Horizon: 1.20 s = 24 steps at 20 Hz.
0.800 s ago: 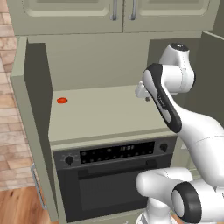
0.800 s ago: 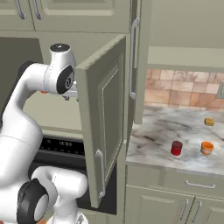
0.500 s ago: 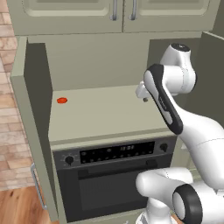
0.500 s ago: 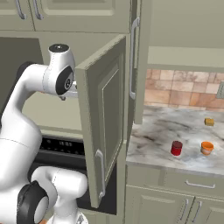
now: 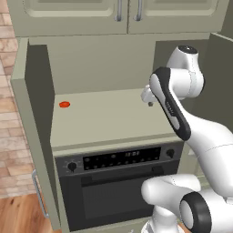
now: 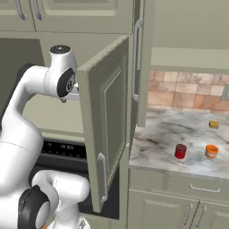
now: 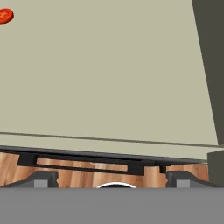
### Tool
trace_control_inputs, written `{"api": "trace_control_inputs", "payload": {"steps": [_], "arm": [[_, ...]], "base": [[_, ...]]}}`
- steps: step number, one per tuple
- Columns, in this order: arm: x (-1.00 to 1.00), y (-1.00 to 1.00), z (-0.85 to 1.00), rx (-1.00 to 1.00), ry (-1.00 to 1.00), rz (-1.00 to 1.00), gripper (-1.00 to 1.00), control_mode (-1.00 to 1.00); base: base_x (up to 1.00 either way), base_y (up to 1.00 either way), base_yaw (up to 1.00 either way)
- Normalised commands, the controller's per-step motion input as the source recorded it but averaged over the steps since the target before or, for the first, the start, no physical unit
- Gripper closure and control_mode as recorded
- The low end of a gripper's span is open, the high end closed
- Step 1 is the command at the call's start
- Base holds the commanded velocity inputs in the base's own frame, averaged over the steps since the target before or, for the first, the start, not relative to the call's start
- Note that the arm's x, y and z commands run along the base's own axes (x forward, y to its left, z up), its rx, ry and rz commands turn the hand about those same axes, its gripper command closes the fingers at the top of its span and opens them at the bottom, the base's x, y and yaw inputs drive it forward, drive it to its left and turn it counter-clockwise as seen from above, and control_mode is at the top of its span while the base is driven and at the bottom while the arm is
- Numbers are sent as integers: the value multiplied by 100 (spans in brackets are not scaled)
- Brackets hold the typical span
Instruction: Pick the jam and jam from the counter and place them in the cabinets closest to them.
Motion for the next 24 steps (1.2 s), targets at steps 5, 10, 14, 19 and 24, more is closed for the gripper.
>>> {"api": "trace_control_inputs", "payload": {"steps": [5, 10, 14, 19, 24], "arm": [[0, 0, 0, 0, 0, 0, -100, 100], [0, 0, 0, 0, 0, 0, -100, 100], [0, 0, 0, 0, 0, 0, -100, 100], [0, 0, 0, 0, 0, 0, -100, 100], [0, 0, 0, 0, 0, 0, -100, 100]], "base": [[-20, 0, 0], [-30, 0, 0], [-36, 0, 0], [-41, 0, 0], [-42, 0, 0]]}}
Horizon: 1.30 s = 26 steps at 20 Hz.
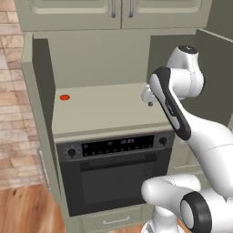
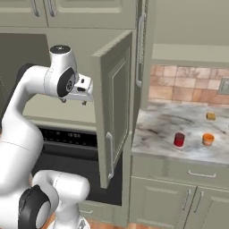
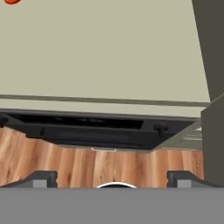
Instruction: Pick the jam and jam from the counter and place them in the cabinets closest to them.
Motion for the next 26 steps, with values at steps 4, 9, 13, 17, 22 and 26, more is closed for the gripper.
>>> {"api": "trace_control_inputs", "payload": {"steps": [4, 9, 13, 17, 22, 26], "arm": [[0, 0, 0, 0, 0, 0, -100, 100], [0, 0, 0, 0, 0, 0, -100, 100], [0, 0, 0, 0, 0, 0, -100, 100], [0, 0, 0, 0, 0, 0, -100, 100], [0, 0, 0, 0, 0, 0, -100, 100], [0, 0, 0, 0, 0, 0, -100, 100]], "base": [[-43, 0, 0], [-45, 0, 0], [-46, 0, 0], [-46, 0, 0], [-47, 0, 0], [-47, 0, 0]]}}
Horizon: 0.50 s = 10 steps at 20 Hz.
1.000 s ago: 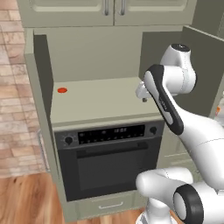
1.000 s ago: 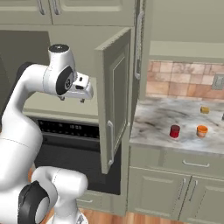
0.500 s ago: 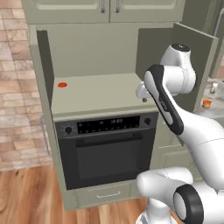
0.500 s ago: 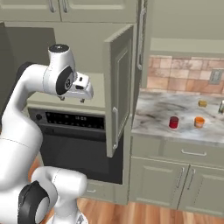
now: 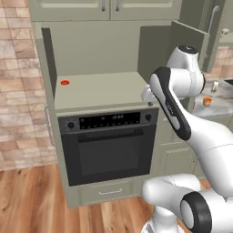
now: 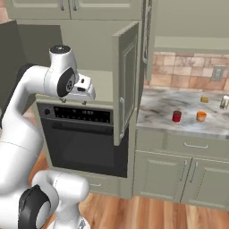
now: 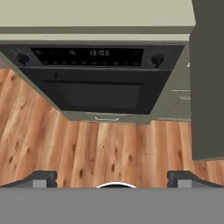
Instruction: Pick the jam and jam from the counter and place them in the cabinets closest to them.
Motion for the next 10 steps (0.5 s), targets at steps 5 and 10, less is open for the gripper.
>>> {"api": "trace_control_inputs", "payload": {"steps": [5, 10], "arm": [[0, 0, 0, 0, 0, 0, -100, 100], [0, 0, 0, 0, 0, 0, -100, 100]], "base": [[-39, 0, 0], [-1, 0, 0]]}}
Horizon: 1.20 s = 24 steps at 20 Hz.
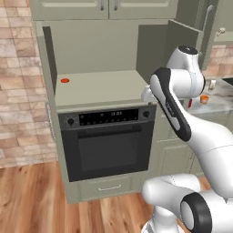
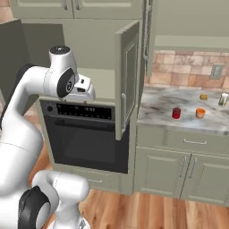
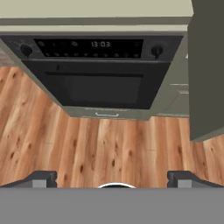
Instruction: Pick the jam and jam from the counter and place them in the cabinets closest to them.
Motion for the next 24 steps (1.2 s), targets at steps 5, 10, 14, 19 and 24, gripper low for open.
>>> {"api": "trace_control_inputs", "payload": {"steps": [5, 10, 14, 19, 24], "arm": [[0, 0, 0, 0, 0, 0, -100, 100], [0, 0, 0, 0, 0, 0, -100, 100], [0, 0, 0, 0, 0, 0, -100, 100], [0, 0, 0, 0, 0, 0, -100, 100], [0, 0, 0, 0, 0, 0, -100, 100]], "base": [[0, -3, 0], [-6, -28, 0], [-12, -40, 0], [-15, -44, 0], [-15, -44, 0]]}}
